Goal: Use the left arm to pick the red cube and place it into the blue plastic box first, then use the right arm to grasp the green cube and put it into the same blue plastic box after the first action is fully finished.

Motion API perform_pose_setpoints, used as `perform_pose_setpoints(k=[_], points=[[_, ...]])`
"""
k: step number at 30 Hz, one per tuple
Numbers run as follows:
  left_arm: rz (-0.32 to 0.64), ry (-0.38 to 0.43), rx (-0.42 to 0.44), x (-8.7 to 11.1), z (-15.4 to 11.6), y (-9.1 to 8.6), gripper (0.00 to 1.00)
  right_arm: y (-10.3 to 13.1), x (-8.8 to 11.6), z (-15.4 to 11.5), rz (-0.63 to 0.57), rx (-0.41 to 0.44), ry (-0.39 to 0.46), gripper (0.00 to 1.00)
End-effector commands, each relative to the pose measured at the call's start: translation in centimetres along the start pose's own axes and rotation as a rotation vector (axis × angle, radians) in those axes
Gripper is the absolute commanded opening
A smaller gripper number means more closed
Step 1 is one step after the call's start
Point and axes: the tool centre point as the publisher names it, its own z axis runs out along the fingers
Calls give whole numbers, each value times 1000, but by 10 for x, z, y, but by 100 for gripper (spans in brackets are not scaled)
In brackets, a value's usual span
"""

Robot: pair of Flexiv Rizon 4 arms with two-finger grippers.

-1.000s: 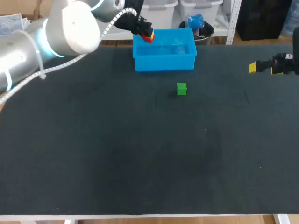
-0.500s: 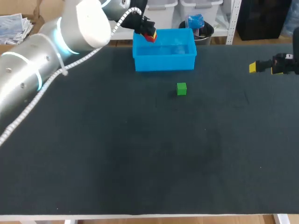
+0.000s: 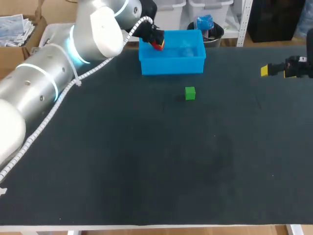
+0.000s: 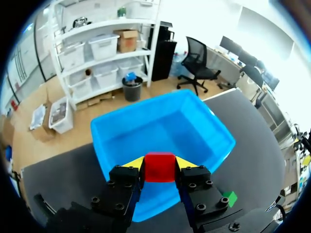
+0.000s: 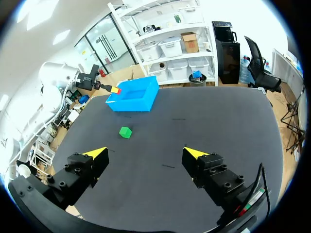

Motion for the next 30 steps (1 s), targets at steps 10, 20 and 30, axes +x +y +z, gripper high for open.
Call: perform_pose_setpoints(k=[10,20,30], points=[[-2,174,-20,-10,34,3,0,0,0,0,0,2,1,100],[16,218,-33,-10,36,0,89,0,0,0,0,2,1,100],[33,182,-44,-22,13,-6,100,0,0,0,0,2,1,100]])
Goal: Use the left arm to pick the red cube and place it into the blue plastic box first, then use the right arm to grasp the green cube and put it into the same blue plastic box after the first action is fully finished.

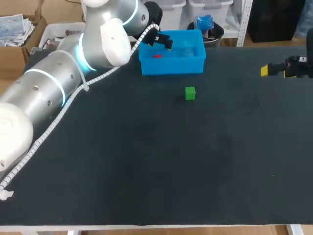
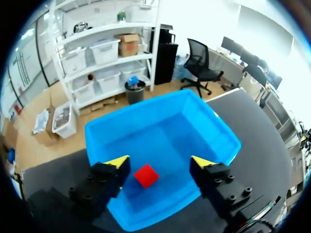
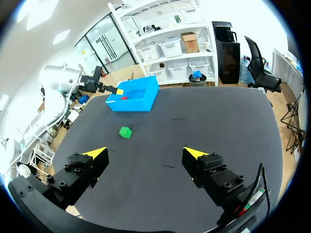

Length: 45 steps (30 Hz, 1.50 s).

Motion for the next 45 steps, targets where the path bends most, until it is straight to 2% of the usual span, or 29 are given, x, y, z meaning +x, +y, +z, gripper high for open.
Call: perform_pose_setpoints(k=[1,9,18,30,34,45], points=[[16,220,12,-18,-4,0,100,0,0,0,0,2,1,100],[47,138,36,-19,-59,-4,100,0,0,0,0,2,1,100],[35,102,33,10,-95,-1,100,0,0,0,0,2,1,100],[35,-50,93,44,-132,-6,100,0,0,0,0,2,1,100],[34,-107,112,61,-147,-9,100,0,0,0,0,2,1,100],[-2,-192,116,122,-190,-16,100,0,0,0,0,2,1,100]])
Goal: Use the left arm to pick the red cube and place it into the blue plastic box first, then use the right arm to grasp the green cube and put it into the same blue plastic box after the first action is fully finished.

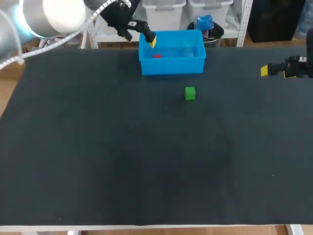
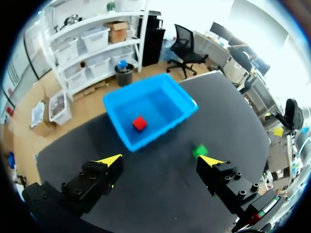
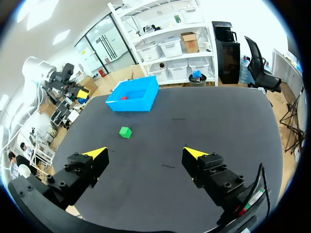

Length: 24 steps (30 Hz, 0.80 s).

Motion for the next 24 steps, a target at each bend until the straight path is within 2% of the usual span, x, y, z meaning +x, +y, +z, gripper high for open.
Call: perform_pose_setpoints(k=[1,13,18,24], points=[[-3,-415,-1,81,-24,-7,100,0,0,0,0,2,1,100],[3,-467,27,140,-48,-13,100,0,0,0,0,2,1,100],[0,-463,37,151,-53,-11,100,0,0,0,0,2,1,100],[23,-455,66,153,-55,-12,100,0,0,0,0,2,1,100]])
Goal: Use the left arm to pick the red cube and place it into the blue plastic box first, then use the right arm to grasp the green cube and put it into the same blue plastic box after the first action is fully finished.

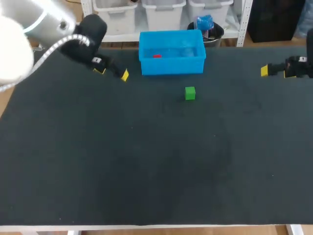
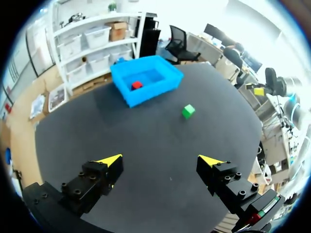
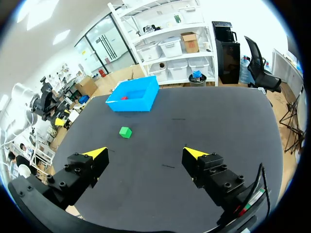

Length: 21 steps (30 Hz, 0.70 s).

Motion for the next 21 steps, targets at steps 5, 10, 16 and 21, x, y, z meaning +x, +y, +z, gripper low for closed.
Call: perform_pose_setpoints(k=[5,10,16,21], points=[[29,-388,39,17,-5,0,100,0,0,0,0,2,1,100],[51,-368,66,12,-3,-3,100,0,0,0,0,2,1,100],[51,-368,66,12,-3,-3,100,0,0,0,0,2,1,100],[51,-368,66,12,-3,-3,100,0,0,0,0,2,1,100]])
